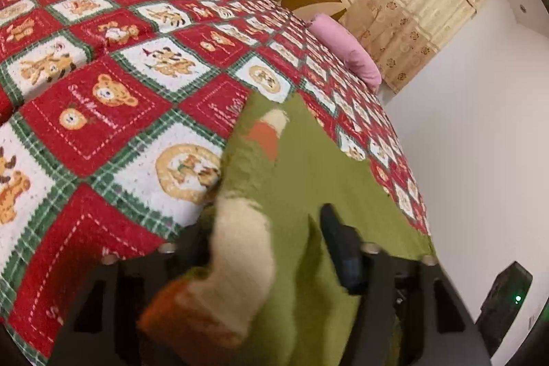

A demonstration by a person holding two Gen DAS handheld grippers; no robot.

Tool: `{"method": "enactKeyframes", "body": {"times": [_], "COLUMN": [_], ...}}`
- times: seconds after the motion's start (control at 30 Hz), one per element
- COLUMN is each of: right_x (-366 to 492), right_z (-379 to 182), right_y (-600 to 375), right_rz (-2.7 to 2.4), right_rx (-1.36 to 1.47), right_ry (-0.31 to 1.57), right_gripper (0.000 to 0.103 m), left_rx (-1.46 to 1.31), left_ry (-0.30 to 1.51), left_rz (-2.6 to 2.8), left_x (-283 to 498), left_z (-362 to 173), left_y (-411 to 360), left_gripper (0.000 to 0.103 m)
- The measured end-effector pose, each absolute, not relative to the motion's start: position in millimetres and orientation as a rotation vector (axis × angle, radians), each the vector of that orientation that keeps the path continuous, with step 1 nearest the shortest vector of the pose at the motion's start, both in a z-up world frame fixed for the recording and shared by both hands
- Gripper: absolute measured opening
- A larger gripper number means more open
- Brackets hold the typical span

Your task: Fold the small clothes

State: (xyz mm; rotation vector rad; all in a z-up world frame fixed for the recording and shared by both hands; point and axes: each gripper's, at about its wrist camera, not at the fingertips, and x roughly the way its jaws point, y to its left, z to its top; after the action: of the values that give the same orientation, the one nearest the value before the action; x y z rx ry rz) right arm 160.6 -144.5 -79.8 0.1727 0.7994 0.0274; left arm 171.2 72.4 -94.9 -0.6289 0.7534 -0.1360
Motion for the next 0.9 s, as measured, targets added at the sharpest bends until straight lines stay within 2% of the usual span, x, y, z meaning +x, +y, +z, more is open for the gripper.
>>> {"method": "enactKeyframes", "body": {"times": [0.03,0.2,0.4,0.57,0.77,0.9], "right_x": [159.7,158.3,155.5,154.0,152.7,147.9], "right_z": [-80.1,-81.1,-81.6,-83.2,-84.2,-75.6], "right_y": [-146.2,-145.9,-153.2,-161.8,-169.0,-190.5], "right_rz": [0.030,0.033,0.047,0.075,0.100,0.181], "right_rx": [0.180,0.185,0.223,0.283,0.348,0.488], "right_ry": [0.795,0.785,0.777,0.770,0.769,0.773], "right_gripper": [0.012,0.012,0.012,0.012,0.012,0.013], "left_rx": [-0.624,-0.527,-0.307,-0.193,-0.236,-0.240], "left_ry": [0.755,0.698,0.623,0.664,0.696,0.686], "left_rz": [-0.144,-0.185,-0.296,-0.394,-0.443,-0.445], "left_x": [171.7,169.9,162.3,157.9,161.5,157.2], "left_z": [-95.4,-76.1,-47.7,-58.8,-65.1,-65.2], "left_y": [71.2,56.7,9.0,-22.2,-17.7,-20.2], "left_gripper": [0.032,0.025,0.024,0.024,0.024,0.024]}}
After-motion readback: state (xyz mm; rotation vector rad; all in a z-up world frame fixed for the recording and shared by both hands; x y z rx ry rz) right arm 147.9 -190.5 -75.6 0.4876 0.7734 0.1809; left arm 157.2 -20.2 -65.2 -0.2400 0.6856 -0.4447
